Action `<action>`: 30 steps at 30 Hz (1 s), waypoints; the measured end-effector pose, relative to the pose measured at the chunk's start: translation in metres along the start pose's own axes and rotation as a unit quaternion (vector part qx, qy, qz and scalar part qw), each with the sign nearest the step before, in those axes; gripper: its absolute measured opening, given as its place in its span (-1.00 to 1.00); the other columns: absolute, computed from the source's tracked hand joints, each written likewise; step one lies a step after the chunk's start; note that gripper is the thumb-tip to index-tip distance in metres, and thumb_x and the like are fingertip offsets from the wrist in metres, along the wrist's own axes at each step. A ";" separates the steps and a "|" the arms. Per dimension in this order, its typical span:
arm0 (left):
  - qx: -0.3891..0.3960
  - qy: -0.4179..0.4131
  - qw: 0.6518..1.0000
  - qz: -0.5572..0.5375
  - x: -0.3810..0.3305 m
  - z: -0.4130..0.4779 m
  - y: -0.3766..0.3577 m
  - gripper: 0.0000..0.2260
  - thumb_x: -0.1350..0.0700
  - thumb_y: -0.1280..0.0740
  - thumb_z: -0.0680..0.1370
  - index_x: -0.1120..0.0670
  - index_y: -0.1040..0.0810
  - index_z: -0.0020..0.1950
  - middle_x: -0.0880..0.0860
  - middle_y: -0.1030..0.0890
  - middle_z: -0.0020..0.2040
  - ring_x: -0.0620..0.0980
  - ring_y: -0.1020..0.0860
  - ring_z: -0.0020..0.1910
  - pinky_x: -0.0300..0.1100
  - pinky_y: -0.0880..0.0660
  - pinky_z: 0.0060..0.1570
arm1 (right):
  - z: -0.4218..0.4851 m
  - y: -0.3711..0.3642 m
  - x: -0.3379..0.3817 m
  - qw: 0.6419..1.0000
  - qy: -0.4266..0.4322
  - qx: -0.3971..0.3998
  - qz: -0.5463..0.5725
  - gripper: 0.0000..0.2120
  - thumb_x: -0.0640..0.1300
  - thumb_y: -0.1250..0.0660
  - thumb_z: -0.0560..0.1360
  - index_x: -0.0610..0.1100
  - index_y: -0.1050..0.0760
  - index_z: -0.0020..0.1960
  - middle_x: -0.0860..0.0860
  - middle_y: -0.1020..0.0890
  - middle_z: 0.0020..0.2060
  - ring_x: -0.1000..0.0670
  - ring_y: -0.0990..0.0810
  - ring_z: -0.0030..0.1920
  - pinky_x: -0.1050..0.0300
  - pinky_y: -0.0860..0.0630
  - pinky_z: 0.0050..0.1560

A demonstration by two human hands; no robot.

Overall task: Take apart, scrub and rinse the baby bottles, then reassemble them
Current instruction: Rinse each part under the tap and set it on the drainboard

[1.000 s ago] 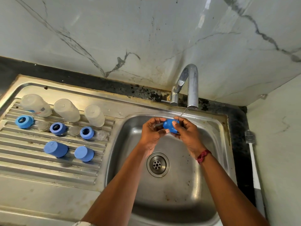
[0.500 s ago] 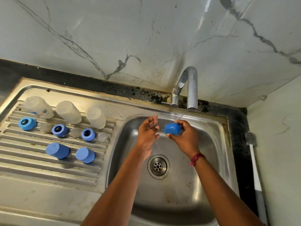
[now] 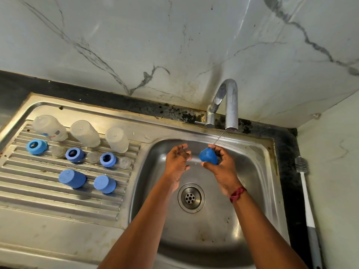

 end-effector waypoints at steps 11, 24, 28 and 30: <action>0.009 -0.038 0.999 0.034 -0.007 0.002 -0.003 -0.76 0.18 -0.35 0.60 0.03 -0.55 0.26 0.04 -0.64 0.13 -0.04 -0.59 0.07 -0.12 -0.51 -0.04 | 0.005 0.001 0.016 0.988 0.076 -0.071 -0.111 -0.42 -0.32 -0.56 0.34 0.07 -0.41 0.22 0.16 -0.53 0.15 0.17 -0.52 0.15 0.31 -0.49 0.11; 0.002 -0.087 0.981 0.174 0.010 -0.005 0.016 -0.79 0.21 -0.34 0.58 -0.01 -0.58 0.18 0.03 -0.65 0.08 -0.03 -0.60 0.07 -0.13 -0.52 0.12 | -0.019 0.004 -0.012 0.977 0.026 -0.037 -0.210 -0.40 -0.29 -0.52 0.40 -0.03 -0.44 0.38 0.01 -0.48 0.22 0.03 -0.53 0.14 0.48 -0.41 -0.08; -0.013 -0.070 0.944 0.321 0.024 -0.012 0.031 -0.75 0.24 -0.33 0.53 0.05 -0.60 0.18 0.01 -0.66 0.00 -0.05 -0.61 -0.05 -0.19 -0.50 0.05 | -0.036 0.009 -0.015 0.967 0.033 -0.016 -0.252 -0.43 -0.24 -0.60 0.30 -0.03 -0.47 0.23 0.04 -0.54 0.06 0.02 -0.55 0.01 0.34 -0.46 -0.07; -0.013 -0.062 0.934 0.352 0.030 -0.017 0.037 -0.74 0.24 -0.34 0.52 0.06 -0.60 0.19 -0.01 -0.64 0.01 -0.02 -0.61 -0.01 -0.17 -0.50 0.07 | -0.041 0.012 -0.012 0.962 0.056 -0.009 -0.269 -0.51 -0.23 -0.62 0.27 -0.03 -0.51 0.12 0.08 -0.58 -0.02 0.05 -0.55 -0.08 0.39 -0.45 -0.11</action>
Point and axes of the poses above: each hand's wrist, its own z-axis towards the middle knuckle, its own y-axis out of the back of the hand, x = y × z, the point moved 5 cm from there along z, towards the middle knuckle
